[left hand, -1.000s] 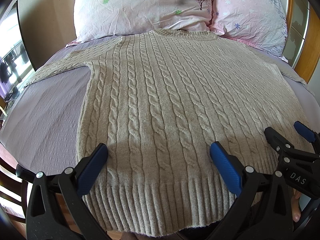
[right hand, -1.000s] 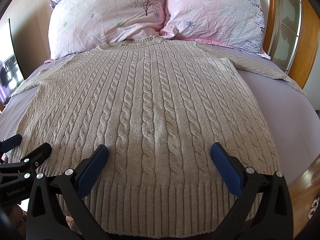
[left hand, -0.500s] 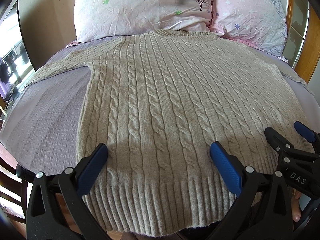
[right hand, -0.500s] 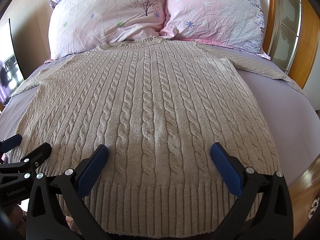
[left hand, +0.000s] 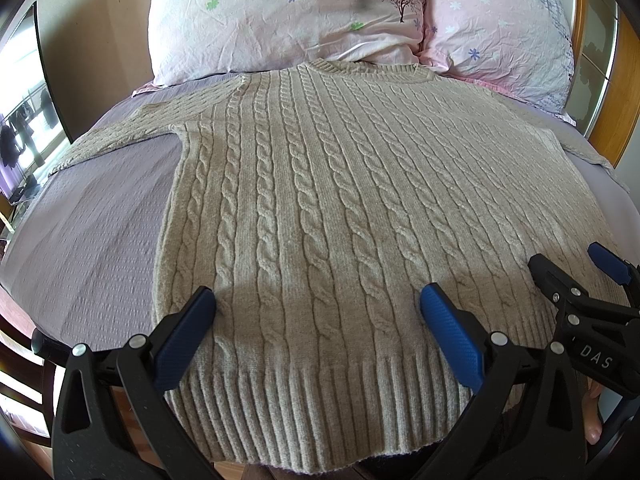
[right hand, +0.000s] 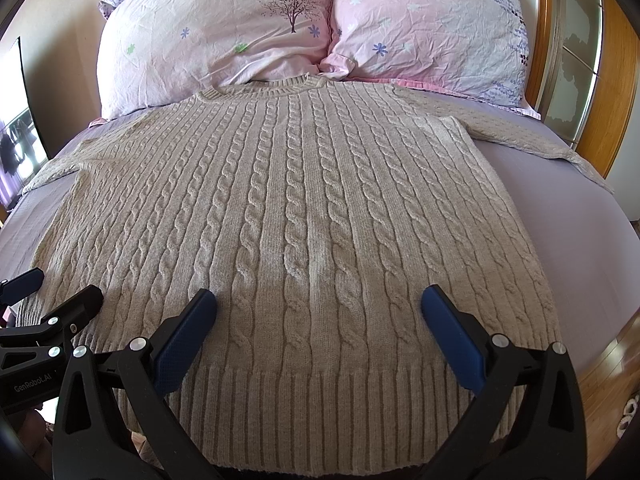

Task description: Fold small clothes

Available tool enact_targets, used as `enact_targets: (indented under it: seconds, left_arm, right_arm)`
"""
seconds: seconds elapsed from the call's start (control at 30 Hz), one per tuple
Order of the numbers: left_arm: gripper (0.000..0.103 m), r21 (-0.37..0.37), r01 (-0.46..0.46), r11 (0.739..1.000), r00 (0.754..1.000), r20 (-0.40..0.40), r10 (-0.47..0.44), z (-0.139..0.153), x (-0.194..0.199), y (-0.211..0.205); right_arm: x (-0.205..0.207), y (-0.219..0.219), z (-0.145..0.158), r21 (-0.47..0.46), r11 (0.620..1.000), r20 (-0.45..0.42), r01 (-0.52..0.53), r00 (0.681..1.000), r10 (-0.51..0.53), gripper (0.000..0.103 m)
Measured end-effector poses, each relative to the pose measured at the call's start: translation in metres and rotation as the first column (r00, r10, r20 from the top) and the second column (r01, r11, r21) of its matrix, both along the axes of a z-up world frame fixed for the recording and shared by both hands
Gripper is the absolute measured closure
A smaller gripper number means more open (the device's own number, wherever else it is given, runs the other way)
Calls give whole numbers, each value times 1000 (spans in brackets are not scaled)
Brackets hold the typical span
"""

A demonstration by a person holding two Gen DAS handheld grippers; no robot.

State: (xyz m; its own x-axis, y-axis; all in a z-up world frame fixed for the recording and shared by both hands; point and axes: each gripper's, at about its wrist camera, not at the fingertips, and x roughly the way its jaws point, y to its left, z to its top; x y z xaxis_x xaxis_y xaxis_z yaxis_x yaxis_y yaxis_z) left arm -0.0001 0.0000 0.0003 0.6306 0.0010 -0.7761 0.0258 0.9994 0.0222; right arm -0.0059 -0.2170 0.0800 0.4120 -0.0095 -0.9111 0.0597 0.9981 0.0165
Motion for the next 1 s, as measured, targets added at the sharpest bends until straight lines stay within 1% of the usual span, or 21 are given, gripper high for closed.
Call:
enact_targets:
  seconds: [1.0]
  left_arm:
    - [2,0,0,1000,1000,3,0,0,0,0]
  right_arm:
    - [-1,3,0,-2,1000,2,2,1000,-2,1]
